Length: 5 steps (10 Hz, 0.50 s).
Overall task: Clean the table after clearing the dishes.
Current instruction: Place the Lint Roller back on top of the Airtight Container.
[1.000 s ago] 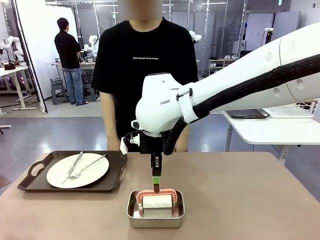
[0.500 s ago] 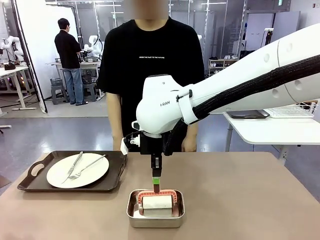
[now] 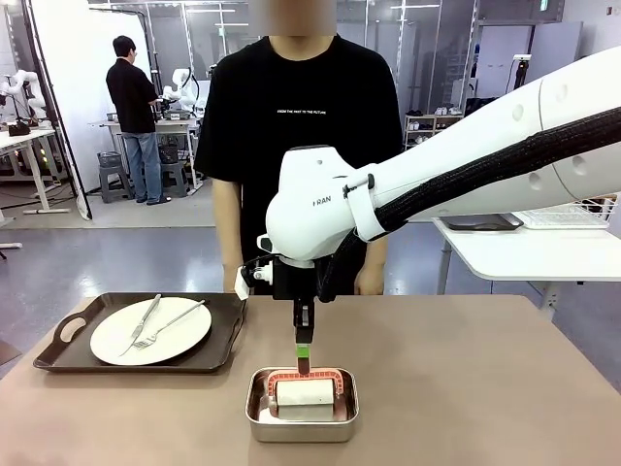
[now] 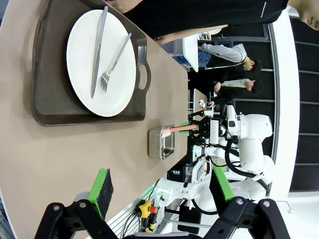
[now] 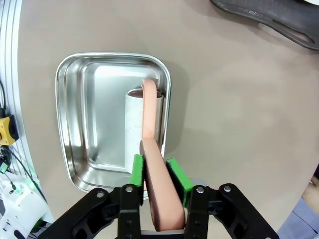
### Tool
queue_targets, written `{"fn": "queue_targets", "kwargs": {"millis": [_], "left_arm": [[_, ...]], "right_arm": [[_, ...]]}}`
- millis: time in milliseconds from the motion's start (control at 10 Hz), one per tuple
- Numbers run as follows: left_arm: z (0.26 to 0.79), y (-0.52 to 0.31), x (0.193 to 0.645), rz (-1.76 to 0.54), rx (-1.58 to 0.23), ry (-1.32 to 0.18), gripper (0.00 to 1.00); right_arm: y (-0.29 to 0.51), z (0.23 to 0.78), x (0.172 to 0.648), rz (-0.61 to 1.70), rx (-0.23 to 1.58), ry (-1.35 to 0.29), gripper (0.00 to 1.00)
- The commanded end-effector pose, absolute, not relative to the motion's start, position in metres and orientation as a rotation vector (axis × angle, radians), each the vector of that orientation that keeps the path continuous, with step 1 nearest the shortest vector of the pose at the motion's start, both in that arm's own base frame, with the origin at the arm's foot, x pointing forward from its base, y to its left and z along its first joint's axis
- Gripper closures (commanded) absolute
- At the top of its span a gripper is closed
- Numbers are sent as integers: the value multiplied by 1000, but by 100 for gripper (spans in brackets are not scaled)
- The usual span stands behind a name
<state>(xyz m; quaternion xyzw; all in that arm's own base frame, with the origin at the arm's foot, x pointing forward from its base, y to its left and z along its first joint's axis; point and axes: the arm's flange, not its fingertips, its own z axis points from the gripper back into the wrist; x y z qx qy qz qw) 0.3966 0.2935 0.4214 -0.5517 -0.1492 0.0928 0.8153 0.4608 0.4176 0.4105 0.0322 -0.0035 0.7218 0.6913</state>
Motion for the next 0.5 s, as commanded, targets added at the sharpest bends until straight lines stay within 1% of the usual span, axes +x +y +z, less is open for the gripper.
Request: {"fn": "queue_targets", "kwargs": {"millis": [0,100,200,300,400], "left_arm": [[422,294,396,205,-1185,-335,0],[422,294,396,205,-1185,-335,0],[422,294,396,205,-1185,-335,0],[422,294,396,205,-1185,-335,0],[422,294,396,205,-1185,-335,0]], "right_arm": [[418,403,458,1613,32,-96,46],[417,407,457,1606,25,-92,28],[416,414,454,1605,25,-102,16],[414,419,454,1591,17,-106,0],[414,423,453,1587,11,-106,0]]}}
